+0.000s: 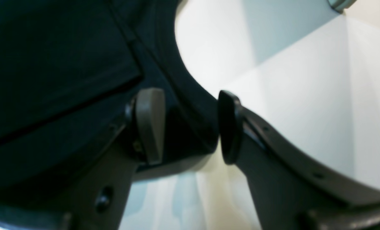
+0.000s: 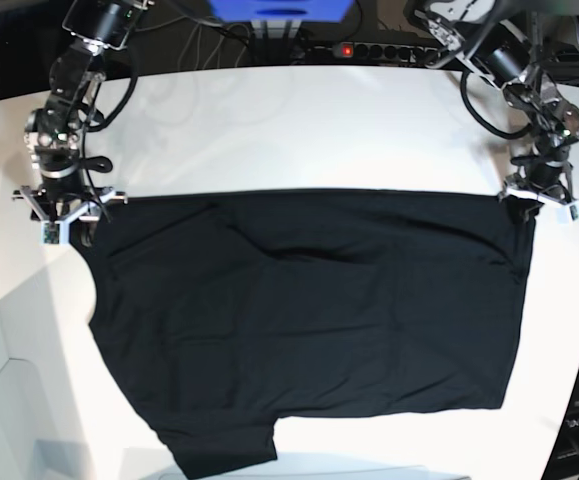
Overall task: Fold the T-shirt properly
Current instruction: 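Drag the folded edge back toward the collar side with both grippers, then release the shirt and raise both grippers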
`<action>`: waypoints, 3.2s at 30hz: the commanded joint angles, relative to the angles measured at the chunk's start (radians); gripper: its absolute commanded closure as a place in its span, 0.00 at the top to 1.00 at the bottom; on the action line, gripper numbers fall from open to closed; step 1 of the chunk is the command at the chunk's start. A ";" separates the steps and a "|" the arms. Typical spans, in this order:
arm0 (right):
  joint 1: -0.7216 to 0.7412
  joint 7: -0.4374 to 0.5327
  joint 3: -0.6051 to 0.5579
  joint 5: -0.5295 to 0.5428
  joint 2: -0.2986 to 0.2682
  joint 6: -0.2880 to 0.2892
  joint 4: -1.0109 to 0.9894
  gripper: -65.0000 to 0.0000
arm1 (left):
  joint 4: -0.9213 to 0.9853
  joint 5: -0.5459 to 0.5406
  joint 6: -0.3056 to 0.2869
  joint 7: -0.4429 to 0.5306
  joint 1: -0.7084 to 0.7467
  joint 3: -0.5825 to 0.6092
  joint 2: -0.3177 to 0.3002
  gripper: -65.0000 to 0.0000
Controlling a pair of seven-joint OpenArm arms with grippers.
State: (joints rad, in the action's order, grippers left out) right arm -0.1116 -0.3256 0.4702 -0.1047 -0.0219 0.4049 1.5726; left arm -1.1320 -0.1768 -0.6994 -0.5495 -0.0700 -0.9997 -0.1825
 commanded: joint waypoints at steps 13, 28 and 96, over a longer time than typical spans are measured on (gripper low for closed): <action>0.005 0.023 0.006 0.007 -0.016 0.007 -0.133 0.43 | -0.010 0.000 0.001 0.004 0.003 -0.002 -0.015 0.04; -0.003 0.021 0.008 0.007 -0.051 0.007 -0.196 0.17 | -0.009 0.001 0.001 0.003 0.026 -0.002 -0.047 0.00; -0.518 0.070 0.150 0.010 0.086 0.061 0.256 0.00 | -0.308 -0.007 0.001 -0.005 0.447 -0.115 0.099 0.19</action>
State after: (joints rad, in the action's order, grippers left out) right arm -0.6212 -0.2729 0.6106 -0.0910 0.0700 0.4717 1.8084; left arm -1.4319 -0.2134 -0.7177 -0.5301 0.3634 -1.1095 -0.0746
